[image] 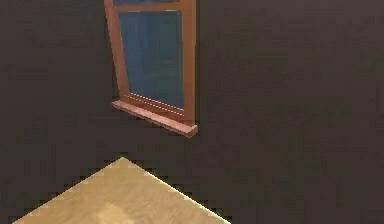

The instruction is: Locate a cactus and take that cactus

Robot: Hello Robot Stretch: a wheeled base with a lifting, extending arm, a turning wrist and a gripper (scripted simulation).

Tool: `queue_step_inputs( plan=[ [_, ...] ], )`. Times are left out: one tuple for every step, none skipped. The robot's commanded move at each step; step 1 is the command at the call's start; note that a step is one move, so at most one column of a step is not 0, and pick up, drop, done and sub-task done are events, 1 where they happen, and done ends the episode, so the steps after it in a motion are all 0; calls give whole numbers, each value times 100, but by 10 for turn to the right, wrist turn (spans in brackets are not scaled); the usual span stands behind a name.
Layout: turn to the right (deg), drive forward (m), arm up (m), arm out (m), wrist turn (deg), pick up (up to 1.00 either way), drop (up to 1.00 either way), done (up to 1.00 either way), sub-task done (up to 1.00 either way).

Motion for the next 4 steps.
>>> queue_step_inputs(
  plan=[
    [450, 0, 0, 0, 0, 0, 0, 0, 0],
    [360, 0, 0, 0, 0, 0, 0, 0, 0],
    [0, 40, 0, 0, 0, 0, 0, 0, 0],
    [-450, 0, 0, 0, 0, 0, 0, 0, 0]
  ],
)
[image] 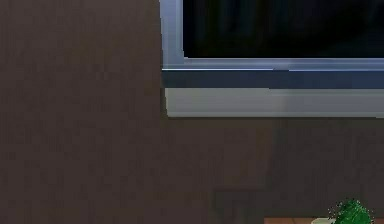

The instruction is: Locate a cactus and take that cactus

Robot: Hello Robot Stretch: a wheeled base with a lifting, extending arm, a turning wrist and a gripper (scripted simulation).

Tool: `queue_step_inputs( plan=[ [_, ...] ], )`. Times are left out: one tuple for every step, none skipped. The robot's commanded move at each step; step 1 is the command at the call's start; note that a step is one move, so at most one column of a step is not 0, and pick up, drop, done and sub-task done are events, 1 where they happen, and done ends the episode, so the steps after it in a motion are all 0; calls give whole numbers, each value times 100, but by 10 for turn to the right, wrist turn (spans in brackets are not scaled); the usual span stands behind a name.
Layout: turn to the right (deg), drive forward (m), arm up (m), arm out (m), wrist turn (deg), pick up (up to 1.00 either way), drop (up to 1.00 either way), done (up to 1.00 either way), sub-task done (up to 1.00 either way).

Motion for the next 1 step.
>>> queue_step_inputs(
  plan=[
    [-360, 0, 0, 0, 0, 0, 0, 0, 0]
  ],
)
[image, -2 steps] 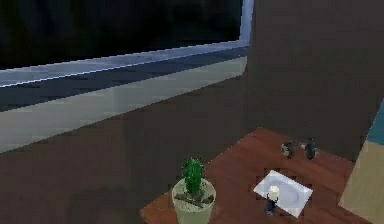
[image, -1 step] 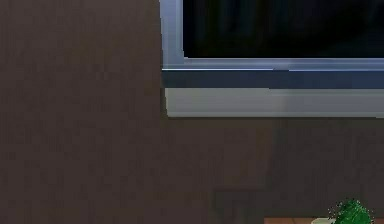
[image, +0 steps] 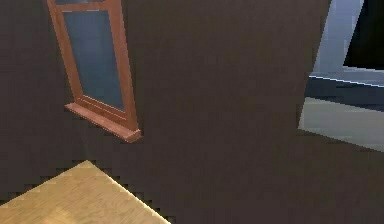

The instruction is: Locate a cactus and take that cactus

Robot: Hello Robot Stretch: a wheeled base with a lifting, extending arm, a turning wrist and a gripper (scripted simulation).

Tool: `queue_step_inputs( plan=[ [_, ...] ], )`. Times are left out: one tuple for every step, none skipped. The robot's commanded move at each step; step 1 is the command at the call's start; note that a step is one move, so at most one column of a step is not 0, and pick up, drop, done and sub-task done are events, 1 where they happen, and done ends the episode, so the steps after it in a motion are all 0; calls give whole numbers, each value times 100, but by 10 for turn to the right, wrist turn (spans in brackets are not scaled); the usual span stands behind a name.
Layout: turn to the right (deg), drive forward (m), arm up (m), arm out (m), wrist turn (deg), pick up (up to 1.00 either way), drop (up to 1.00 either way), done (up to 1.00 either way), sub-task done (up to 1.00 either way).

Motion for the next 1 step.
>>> queue_step_inputs(
  plan=[
    [0, 0, 50, 0, 0, 0, 0, 0, 0]
  ],
)
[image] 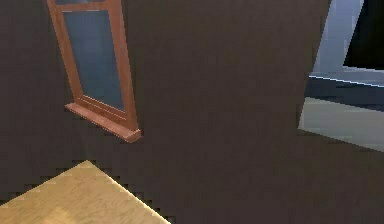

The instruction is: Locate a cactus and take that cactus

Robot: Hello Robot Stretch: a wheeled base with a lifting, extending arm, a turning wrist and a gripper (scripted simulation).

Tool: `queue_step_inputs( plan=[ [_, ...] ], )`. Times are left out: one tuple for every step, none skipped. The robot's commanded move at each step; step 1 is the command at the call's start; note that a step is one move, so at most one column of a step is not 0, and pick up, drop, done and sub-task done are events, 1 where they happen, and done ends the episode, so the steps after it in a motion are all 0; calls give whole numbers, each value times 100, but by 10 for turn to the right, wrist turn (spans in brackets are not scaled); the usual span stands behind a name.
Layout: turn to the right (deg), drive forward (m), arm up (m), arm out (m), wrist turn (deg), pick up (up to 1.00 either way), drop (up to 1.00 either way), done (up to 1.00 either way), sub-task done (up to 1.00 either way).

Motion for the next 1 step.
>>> queue_step_inputs(
  plan=[
    [0, 0, 38, 0, 0, 0, 0, 0, 0]
  ],
)
